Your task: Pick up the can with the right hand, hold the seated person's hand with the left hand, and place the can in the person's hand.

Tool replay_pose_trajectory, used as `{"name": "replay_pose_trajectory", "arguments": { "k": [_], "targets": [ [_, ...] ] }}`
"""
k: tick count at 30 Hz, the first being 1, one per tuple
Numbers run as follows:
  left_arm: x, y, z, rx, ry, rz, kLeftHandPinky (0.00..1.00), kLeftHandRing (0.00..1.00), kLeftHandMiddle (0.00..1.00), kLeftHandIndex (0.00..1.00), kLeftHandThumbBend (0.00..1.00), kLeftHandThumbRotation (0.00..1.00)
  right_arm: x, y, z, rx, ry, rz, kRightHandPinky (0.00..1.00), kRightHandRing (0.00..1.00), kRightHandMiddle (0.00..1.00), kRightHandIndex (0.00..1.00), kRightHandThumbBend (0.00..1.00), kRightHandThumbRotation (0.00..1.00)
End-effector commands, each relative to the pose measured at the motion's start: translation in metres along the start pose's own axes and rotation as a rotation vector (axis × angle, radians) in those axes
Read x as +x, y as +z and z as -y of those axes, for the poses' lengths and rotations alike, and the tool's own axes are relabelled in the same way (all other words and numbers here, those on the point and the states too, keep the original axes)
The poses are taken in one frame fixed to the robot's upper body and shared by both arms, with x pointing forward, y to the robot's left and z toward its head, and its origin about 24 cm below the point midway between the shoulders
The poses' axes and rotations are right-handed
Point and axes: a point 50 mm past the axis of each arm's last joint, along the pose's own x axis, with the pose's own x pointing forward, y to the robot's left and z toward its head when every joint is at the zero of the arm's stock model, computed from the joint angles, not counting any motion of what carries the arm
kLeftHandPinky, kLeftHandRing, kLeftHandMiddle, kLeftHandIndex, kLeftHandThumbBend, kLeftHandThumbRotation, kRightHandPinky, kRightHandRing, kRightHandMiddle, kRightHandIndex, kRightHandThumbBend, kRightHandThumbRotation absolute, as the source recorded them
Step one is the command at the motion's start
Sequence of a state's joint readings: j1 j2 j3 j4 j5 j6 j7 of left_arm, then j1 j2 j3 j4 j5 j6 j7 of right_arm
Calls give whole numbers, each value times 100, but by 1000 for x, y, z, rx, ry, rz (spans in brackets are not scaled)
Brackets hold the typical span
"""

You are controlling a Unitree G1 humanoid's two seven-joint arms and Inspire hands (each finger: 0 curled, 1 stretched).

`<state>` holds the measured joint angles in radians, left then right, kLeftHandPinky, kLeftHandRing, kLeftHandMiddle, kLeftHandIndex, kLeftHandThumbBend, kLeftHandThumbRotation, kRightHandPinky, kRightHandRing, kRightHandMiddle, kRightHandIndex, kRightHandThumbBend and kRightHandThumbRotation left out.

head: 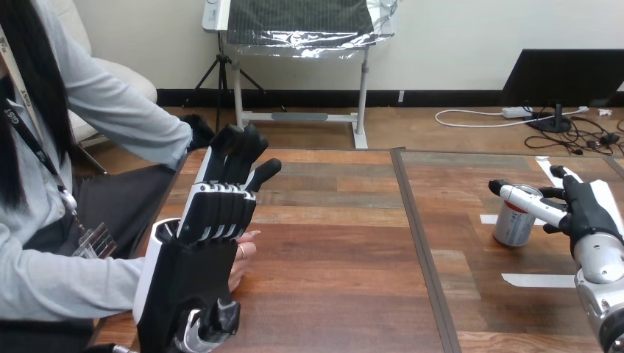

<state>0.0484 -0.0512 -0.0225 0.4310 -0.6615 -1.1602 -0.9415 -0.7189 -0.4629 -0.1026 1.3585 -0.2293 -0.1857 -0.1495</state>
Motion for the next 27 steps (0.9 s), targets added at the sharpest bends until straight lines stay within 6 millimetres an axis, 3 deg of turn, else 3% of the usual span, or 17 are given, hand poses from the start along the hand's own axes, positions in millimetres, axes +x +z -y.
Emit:
{"name": "replay_pose_trajectory", "arguments": {
  "k": [1,3,9,13,27],
  "targets": [
    [13,2,2,0,-10,67,91,97,97,98,84,73,7,42,2,59,-59,118,63,73,76,79,100,20],
    [13,1,2,-7,-10,70,90,97,97,98,86,74,7,42,2,71,-60,122,61,70,72,74,98,11],
    [12,2,2,-19,-9,58,92,98,97,98,86,70,7,43,2,102,-78,125,56,63,65,65,96,3],
    [13,3,2,-1,-16,68,92,97,97,98,81,69,7,44,2,106,-98,118,52,57,59,60,93,1],
    [13,3,4,1,-11,65,90,97,97,97,79,69,7,46,3,115,-150,111,46,49,51,51,88,0]
  ]
}}
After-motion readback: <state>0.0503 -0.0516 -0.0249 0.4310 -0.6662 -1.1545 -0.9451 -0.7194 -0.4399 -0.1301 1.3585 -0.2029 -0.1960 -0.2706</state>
